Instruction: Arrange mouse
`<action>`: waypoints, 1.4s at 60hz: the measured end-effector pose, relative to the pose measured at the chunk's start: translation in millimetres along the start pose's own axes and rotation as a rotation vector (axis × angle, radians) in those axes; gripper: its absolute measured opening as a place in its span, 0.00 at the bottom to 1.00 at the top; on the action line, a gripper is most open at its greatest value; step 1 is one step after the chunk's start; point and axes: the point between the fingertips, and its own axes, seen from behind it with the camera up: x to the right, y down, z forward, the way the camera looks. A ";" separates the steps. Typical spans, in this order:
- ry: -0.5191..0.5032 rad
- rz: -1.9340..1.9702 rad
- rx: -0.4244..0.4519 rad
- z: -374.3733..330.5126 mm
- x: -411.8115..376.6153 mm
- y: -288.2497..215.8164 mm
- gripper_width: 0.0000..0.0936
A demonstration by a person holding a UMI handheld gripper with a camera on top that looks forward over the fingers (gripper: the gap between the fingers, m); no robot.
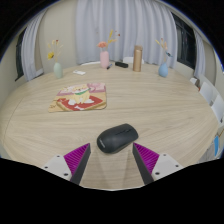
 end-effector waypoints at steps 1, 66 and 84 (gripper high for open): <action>-0.001 0.001 0.000 2.6 0.0 -1.5 0.92; -0.048 -0.053 0.016 74.5 -23.7 -58.4 0.41; -0.071 0.015 0.104 52.3 -51.4 -159.4 0.37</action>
